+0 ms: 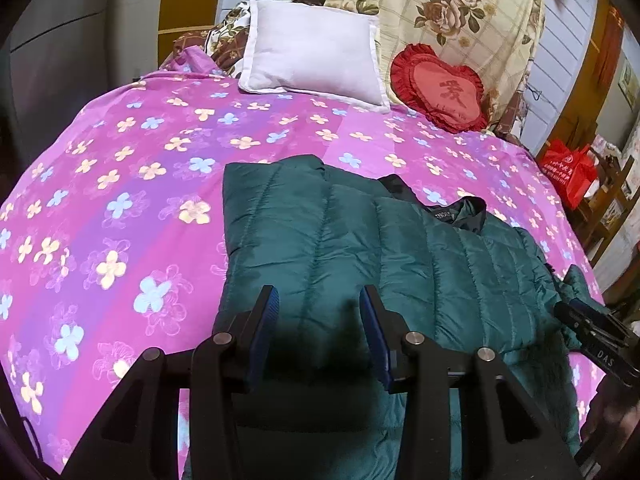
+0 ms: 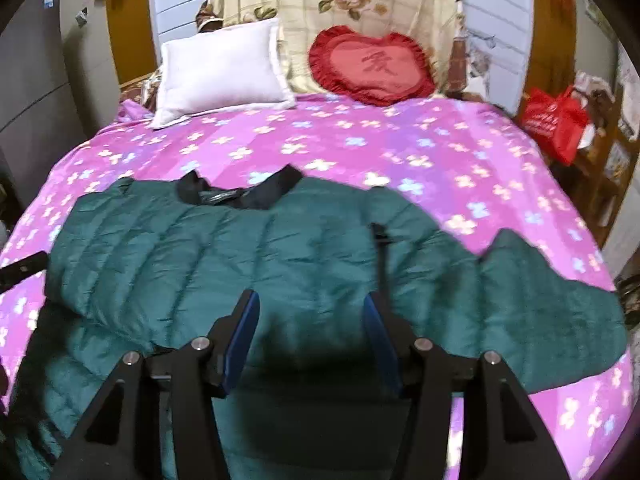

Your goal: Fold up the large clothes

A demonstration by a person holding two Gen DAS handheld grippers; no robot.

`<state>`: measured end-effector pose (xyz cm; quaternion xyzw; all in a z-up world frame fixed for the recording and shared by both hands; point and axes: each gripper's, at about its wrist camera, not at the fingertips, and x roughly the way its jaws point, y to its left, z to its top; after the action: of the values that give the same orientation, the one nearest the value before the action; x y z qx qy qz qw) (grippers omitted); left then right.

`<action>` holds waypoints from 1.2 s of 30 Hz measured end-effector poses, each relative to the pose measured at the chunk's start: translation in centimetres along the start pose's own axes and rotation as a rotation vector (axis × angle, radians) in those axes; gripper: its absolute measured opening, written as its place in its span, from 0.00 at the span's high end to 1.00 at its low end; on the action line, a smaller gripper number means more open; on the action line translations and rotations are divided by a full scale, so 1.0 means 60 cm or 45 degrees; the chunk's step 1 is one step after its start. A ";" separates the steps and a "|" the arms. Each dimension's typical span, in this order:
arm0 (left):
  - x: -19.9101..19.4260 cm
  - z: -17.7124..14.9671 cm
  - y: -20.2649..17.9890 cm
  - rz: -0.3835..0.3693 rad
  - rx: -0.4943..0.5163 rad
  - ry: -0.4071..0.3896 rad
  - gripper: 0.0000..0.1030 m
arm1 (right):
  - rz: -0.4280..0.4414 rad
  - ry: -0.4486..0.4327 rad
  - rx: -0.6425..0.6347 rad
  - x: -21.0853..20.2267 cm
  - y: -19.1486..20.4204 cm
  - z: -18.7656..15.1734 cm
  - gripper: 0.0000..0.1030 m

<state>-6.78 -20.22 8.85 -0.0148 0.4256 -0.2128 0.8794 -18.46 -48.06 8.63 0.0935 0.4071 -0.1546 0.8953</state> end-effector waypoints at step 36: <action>0.002 -0.038 -0.024 0.063 0.042 0.032 0.69 | 0.008 0.162 0.073 0.044 0.003 -0.055 0.37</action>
<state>-8.98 -21.24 7.63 0.0127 0.4333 -0.1982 0.8791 -19.05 -47.48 4.49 0.1300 0.4582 -0.1572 0.8651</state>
